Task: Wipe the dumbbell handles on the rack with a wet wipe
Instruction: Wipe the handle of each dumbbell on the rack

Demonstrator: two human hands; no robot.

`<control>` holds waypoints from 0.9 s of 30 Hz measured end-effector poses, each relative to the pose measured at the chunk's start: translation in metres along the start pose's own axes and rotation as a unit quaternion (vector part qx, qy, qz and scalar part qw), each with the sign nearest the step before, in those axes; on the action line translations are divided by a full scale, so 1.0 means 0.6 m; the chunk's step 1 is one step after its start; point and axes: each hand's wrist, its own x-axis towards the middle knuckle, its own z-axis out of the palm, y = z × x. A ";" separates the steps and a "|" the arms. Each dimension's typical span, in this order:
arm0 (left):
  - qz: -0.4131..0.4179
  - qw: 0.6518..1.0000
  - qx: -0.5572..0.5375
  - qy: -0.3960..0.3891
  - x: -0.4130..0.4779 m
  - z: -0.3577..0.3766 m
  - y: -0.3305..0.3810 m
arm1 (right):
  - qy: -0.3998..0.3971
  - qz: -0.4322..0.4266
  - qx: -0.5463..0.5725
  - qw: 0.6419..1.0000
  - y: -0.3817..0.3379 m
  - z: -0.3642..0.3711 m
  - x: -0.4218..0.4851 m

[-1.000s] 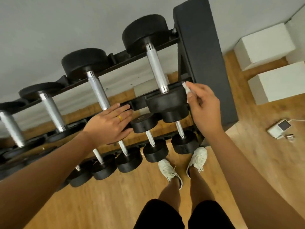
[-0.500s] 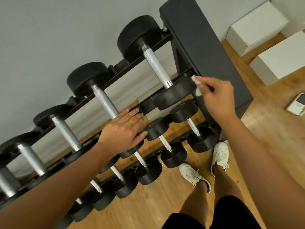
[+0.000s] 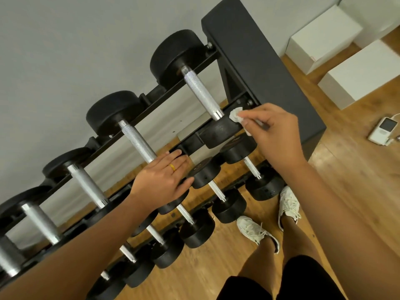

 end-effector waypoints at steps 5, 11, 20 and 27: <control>-0.002 1.000 0.002 0.000 0.003 0.000 0.001 | 0.077 0.054 0.024 0.995 0.017 0.008 0.029; -0.001 1.000 -0.001 -0.009 0.002 -0.001 -0.001 | 0.013 -0.057 -0.039 0.998 -0.007 0.032 -0.023; -0.004 1.000 -0.010 0.009 0.002 0.002 -0.001 | -0.014 -0.235 -0.140 0.962 0.005 0.046 -0.017; -0.020 1.000 -0.008 -0.002 -0.001 0.007 0.003 | 0.080 -0.276 -0.196 0.937 0.046 0.045 -0.025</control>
